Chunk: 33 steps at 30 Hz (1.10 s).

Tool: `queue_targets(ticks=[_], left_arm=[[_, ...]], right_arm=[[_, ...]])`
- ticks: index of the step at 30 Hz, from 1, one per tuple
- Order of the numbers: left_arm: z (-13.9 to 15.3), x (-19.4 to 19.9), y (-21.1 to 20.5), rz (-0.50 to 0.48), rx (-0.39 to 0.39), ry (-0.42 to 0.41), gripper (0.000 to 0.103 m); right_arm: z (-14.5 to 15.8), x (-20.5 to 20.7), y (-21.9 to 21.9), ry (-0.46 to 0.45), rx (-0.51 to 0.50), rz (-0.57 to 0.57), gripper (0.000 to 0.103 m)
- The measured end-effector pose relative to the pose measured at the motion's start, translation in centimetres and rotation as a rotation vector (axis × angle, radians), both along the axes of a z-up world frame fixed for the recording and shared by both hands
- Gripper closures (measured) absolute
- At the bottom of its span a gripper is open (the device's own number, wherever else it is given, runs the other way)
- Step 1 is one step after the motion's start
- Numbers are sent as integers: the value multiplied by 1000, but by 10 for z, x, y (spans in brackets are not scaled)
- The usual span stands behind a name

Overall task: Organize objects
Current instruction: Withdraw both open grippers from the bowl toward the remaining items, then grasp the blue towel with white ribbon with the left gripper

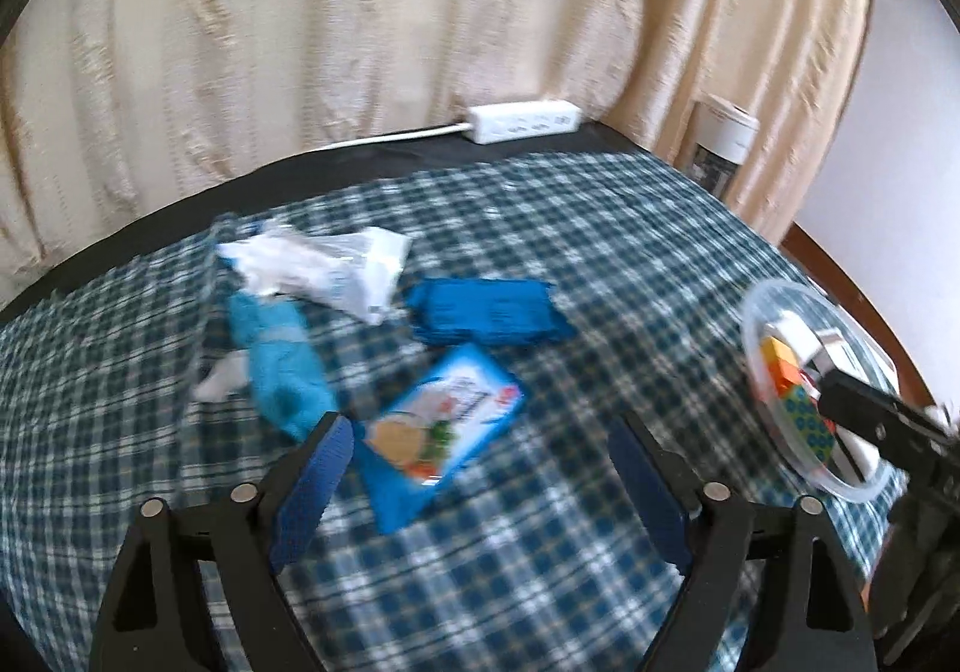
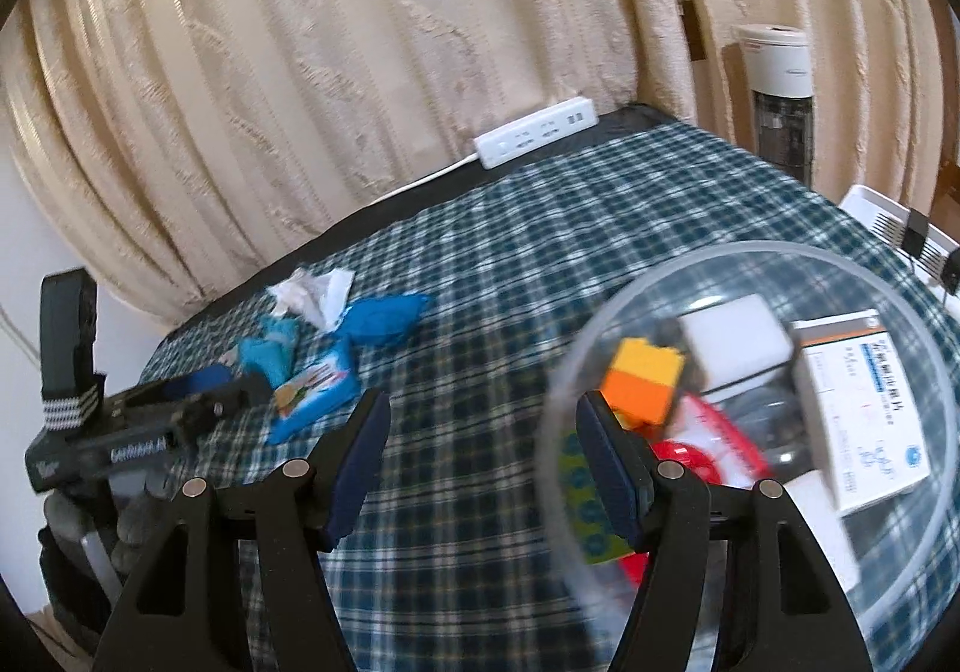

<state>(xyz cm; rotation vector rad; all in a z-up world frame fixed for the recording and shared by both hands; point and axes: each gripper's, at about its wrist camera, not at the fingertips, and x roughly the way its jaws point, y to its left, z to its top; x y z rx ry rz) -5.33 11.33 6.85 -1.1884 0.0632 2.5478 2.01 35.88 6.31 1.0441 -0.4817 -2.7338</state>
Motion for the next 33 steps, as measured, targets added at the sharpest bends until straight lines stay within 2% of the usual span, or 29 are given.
queue_targets(ticks=[10,20,27,33], left_arm=[[-3,-18,-40,95,-12,6,11],[-14,-60,-75,228,-21,-33,9],[-21,-89,-77,255,3,-85,9],[-33,-100,-76,249,27,-125,10]], right_arm=[[-11,-10,-39,-52,-23,93,35],[-21,-18,-73,-83,-24,159,34],[-28,-29,-92,-107,-23,191,34],[-36,-37,-100,-131,-19,209,34]])
